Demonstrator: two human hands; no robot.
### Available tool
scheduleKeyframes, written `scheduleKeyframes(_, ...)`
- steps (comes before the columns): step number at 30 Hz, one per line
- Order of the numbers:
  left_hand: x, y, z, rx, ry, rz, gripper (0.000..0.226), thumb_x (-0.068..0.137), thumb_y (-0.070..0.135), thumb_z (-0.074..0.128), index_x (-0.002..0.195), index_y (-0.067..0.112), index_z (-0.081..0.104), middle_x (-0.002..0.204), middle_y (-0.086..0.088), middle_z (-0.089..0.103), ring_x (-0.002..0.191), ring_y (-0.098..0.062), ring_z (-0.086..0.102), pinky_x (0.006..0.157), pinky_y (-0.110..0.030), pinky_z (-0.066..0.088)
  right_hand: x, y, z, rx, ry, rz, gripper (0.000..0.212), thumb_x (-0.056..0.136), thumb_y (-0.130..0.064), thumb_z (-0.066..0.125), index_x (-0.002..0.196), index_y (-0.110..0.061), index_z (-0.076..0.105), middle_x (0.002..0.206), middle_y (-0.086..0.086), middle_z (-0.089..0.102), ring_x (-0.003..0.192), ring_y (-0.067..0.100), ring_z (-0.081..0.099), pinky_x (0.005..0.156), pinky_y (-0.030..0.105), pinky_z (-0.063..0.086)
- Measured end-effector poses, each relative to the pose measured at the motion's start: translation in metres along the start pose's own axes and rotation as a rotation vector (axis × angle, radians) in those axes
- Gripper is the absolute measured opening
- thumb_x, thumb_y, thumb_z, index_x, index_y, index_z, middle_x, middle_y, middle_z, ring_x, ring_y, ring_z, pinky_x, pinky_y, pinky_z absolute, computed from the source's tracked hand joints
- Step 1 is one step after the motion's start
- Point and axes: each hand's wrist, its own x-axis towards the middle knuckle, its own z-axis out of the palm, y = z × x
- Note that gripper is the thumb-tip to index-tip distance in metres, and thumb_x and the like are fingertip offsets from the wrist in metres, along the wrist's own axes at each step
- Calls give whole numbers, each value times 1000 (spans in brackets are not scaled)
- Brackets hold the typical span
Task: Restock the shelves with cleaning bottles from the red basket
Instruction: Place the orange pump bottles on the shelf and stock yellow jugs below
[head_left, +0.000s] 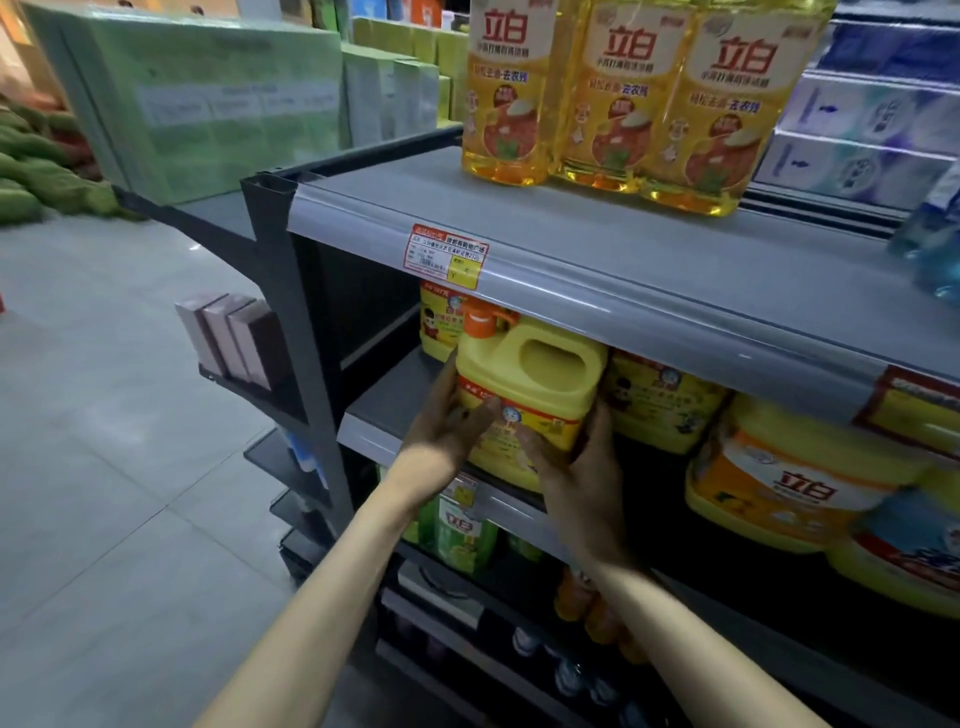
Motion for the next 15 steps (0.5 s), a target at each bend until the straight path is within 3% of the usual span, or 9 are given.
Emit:
scheduleKeyframes(3, -16, -9, 6, 18, 22, -40, 76, 99, 30, 74, 161, 42, 33, 152, 16, 59, 139, -5, 56, 113, -37, 51, -10, 14, -7, -6, -93, 52, 99, 80, -47, 79, 161, -52, 23, 156, -12, 53, 138, 12, 57, 113, 53, 49)
scheduleKeyframes(7, -34, -29, 3, 12, 43, -75, 70, 100, 11, 72, 152, 48, 42, 141, 27, 64, 131, 7, 58, 108, -27, 54, -34, 28, -20, 13, -220, 109, 102, 80, -27, 75, 165, -47, 22, 157, -15, 51, 140, 6, 54, 113, 45, 52)
scheduleKeyframes(10, -34, -31, 1, 42, 13, -87, 71, 100, 8, 71, 146, 55, 43, 131, 35, 67, 126, 11, 61, 101, -16, 53, -37, 30, -23, -3, -235, 93, 101, 81, -32, 73, 165, -47, 20, 158, -14, 52, 141, 6, 54, 111, 41, 53)
scheduleKeyframes(12, -30, -33, 0, 40, 16, -87, 73, 98, 7, 72, 148, 53, 44, 130, 34, 68, 124, 10, 62, 100, -19, 54, -34, 31, -20, -25, -229, 92, 102, 82, -31, 73, 166, -46, 18, 156, -14, 54, 139, 6, 57, 112, 41, 52)
scheduleKeyframes(15, -25, -34, -2, -10, 40, -131, 77, 93, 11, 75, 157, 41, 45, 136, 26, 68, 126, 6, 62, 106, -34, 56, -29, 31, -10, -89, -225, 90, 104, 82, -37, 74, 166, -50, 13, 155, -12, 56, 138, 9, 57, 114, 44, 51)
